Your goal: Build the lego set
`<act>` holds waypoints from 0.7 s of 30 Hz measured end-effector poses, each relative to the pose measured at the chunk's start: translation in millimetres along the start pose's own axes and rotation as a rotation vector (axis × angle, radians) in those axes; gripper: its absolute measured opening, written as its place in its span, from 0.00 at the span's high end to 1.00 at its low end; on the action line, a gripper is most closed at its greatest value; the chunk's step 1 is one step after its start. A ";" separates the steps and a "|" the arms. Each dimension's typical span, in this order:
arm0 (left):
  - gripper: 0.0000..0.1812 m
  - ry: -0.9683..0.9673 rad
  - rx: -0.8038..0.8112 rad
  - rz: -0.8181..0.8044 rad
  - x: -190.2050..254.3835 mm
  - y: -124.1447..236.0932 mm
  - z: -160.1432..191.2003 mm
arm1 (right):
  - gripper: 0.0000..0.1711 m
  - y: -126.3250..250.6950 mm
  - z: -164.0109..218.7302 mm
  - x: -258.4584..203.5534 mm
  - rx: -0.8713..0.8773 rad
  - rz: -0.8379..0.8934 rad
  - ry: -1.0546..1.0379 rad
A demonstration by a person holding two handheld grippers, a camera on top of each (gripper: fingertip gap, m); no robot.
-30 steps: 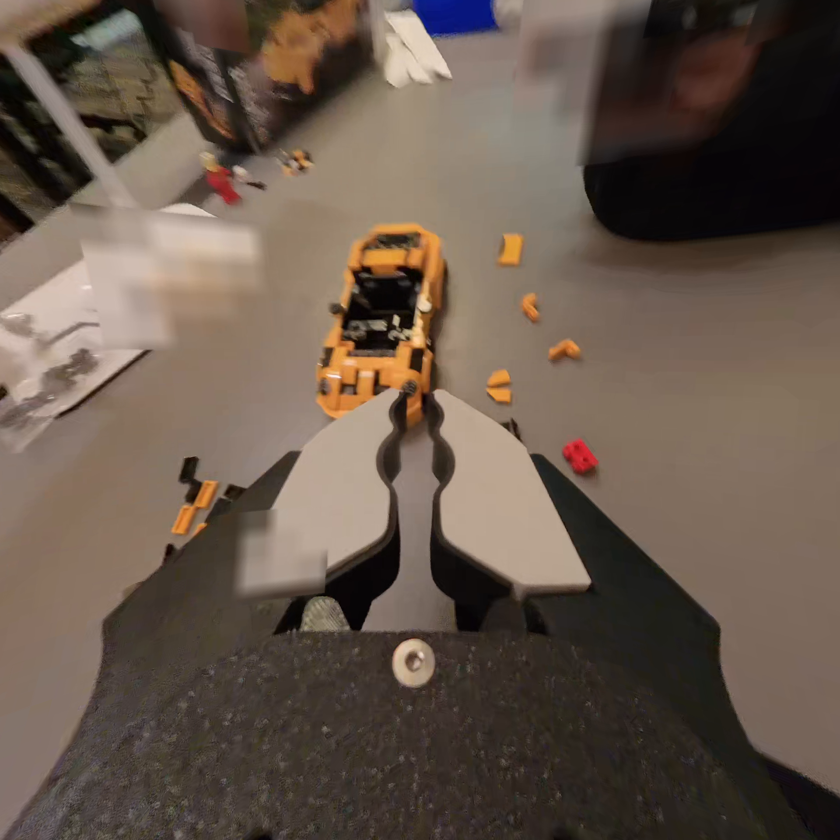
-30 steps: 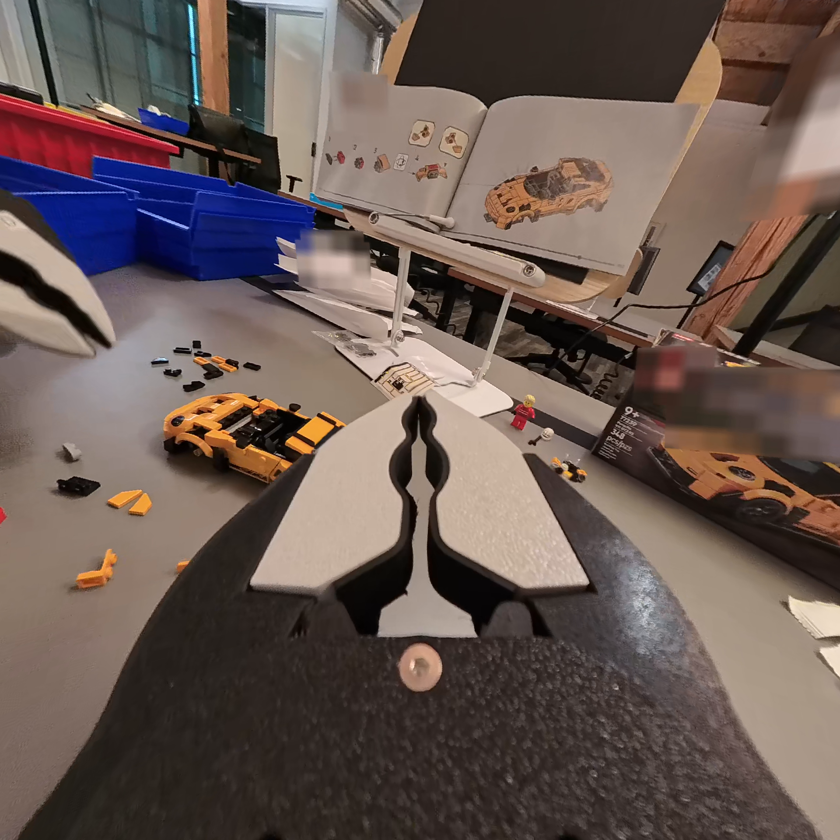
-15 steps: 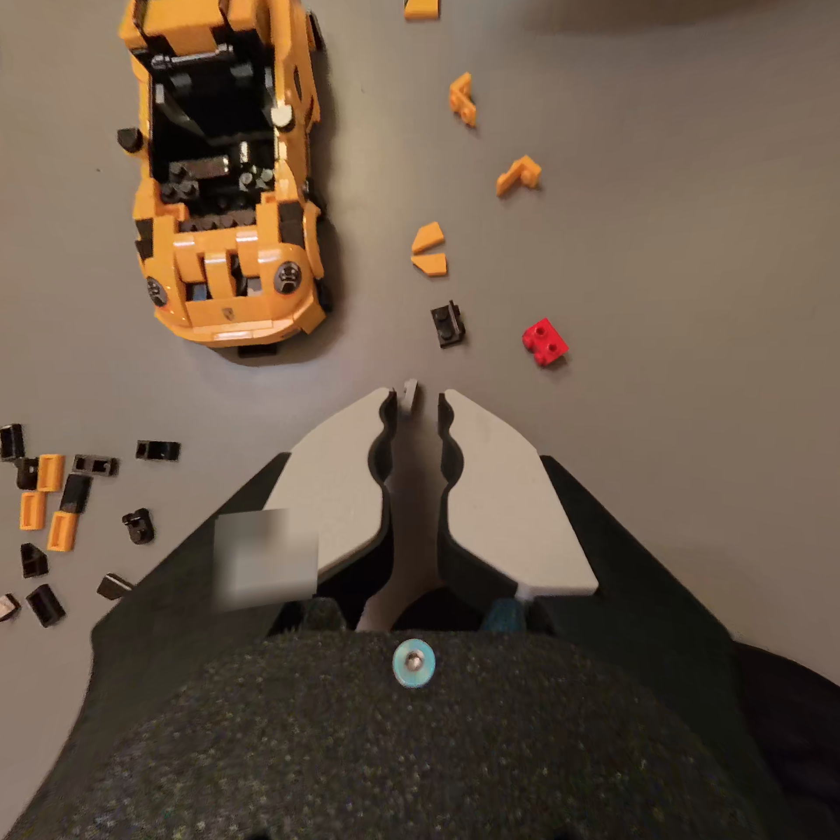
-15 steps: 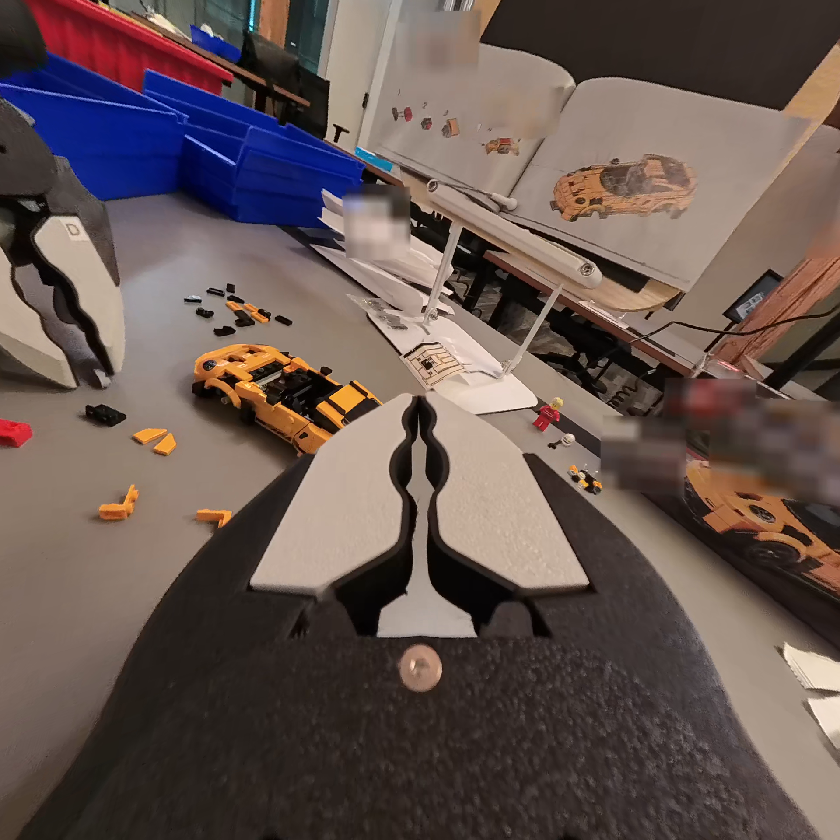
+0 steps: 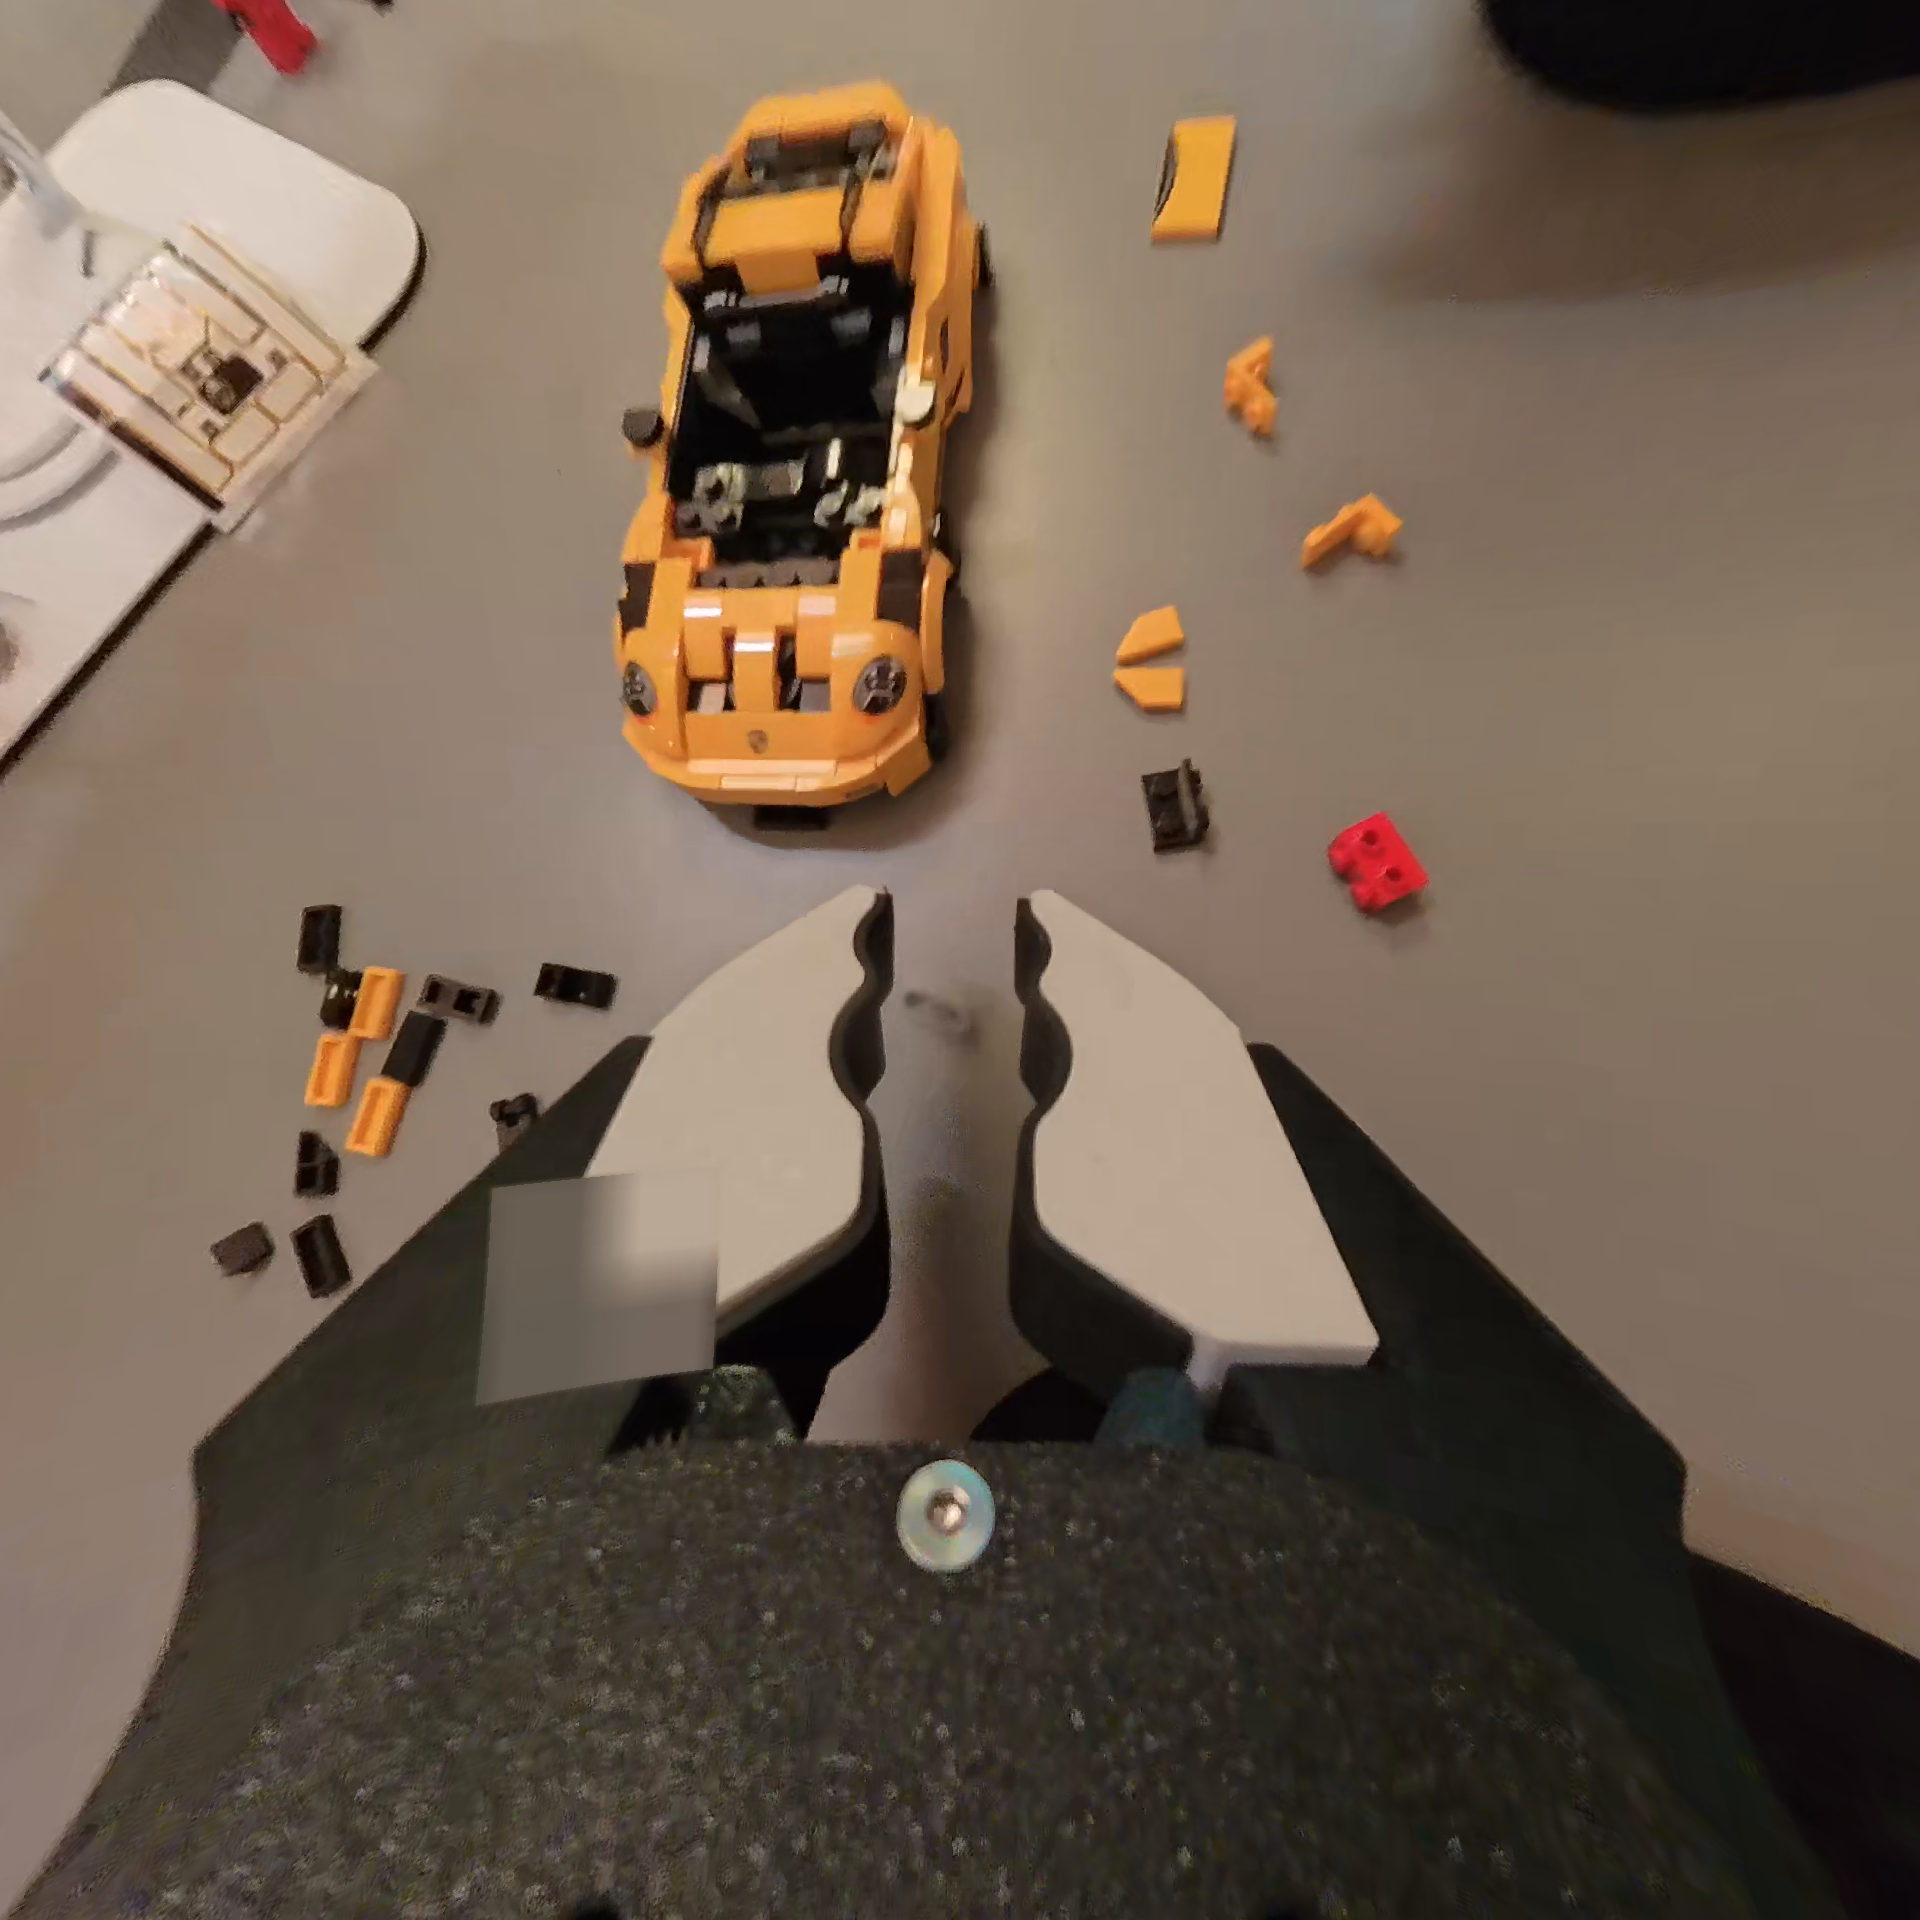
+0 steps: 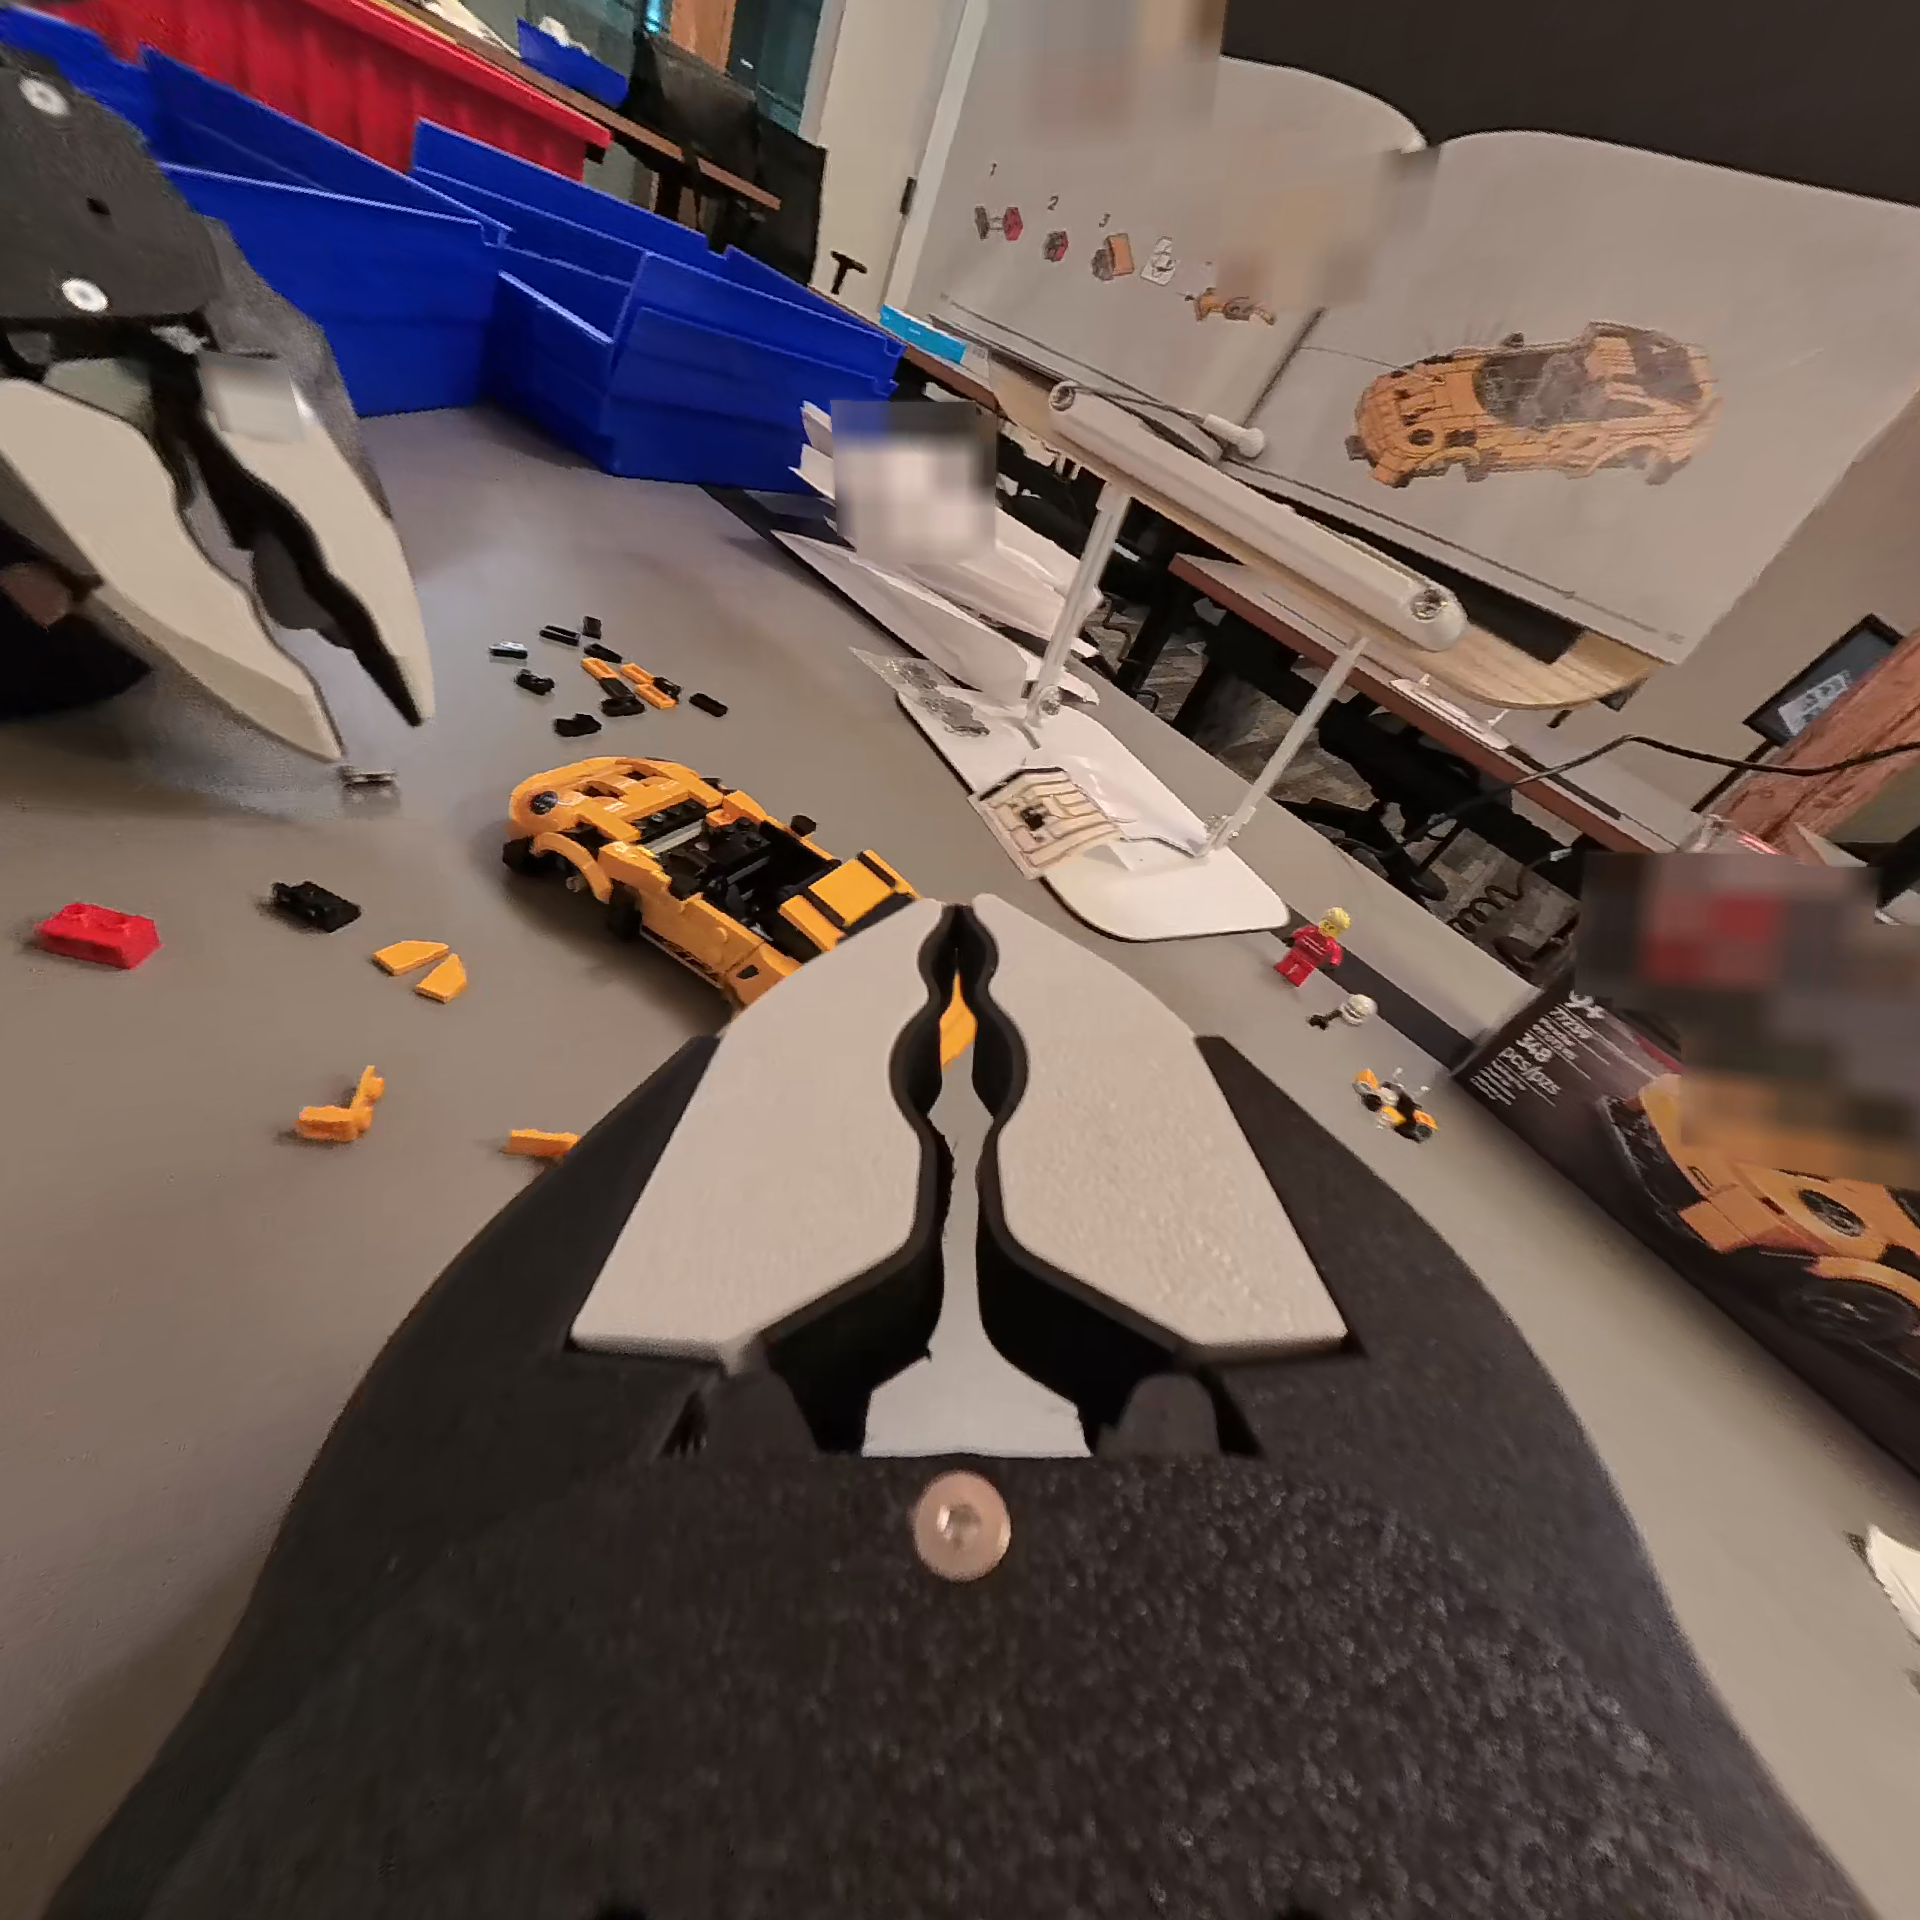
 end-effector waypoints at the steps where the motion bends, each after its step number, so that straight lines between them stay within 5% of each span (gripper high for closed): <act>1: 0.89 0.003 0.035 0.016 3.0 2.0 -4.6 | 1.00 -0.8 0.6 -4.4 -0.006 -0.031 -0.002; 4: 0.91 0.001 0.116 0.103 20.5 6.1 -16.7 | 1.00 -4.2 1.5 -31.8 -0.048 -0.195 0.008; 12: 0.89 -0.029 0.028 0.283 61.9 5.7 -19.7 | 0.94 -33.5 13.4 -104.8 -0.305 -0.565 0.169; 21: 0.88 -0.004 -0.119 0.263 69.9 -13.1 -19.0 | 0.94 -66.3 23.2 -119.6 -0.376 -0.725 0.198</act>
Point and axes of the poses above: each gripper's, where its closed fingertips meet, y back along the fingers, z out of its underside, x = y × z across the jaws, the point moved 4 cm from there along y, back along the fingers, and after that the axes turned 12 degrees about -y, right-handed, at the moved point
